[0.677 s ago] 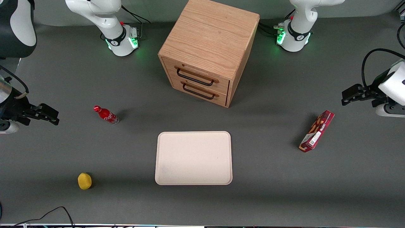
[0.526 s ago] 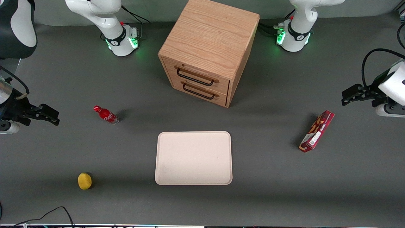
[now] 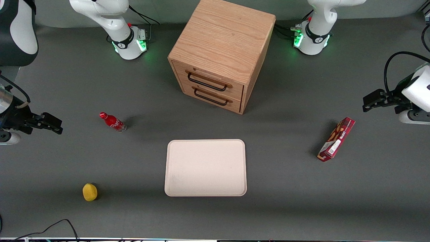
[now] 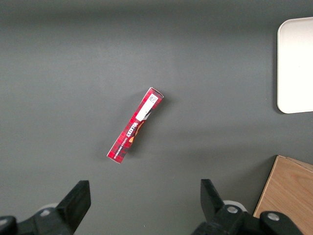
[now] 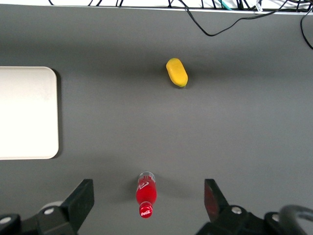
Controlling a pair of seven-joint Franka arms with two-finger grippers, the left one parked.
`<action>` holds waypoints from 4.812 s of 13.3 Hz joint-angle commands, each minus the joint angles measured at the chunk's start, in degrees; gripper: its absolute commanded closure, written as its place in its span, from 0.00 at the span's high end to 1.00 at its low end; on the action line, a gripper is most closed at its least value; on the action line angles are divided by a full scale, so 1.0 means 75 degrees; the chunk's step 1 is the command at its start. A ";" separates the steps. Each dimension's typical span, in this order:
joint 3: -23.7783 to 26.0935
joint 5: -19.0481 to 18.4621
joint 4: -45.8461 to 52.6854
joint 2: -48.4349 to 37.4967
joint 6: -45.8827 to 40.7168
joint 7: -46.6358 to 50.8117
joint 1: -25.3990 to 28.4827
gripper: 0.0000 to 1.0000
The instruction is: Place coke bottle on tray
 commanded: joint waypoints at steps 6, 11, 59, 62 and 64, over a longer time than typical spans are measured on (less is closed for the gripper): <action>0.0019 0.0102 0.0140 0.0126 -0.0128 -0.0212 -0.0041 1.00; 0.0019 0.0102 0.0093 0.0126 -0.0128 -0.0200 -0.0041 1.00; 0.0932 0.0935 -0.2519 0.0647 0.2420 -0.0216 -0.0055 0.00; 0.0852 0.0759 0.0109 0.2511 0.1759 0.0945 0.0917 0.00; 0.0851 0.0094 0.1200 0.3449 0.1759 0.1507 0.1445 0.00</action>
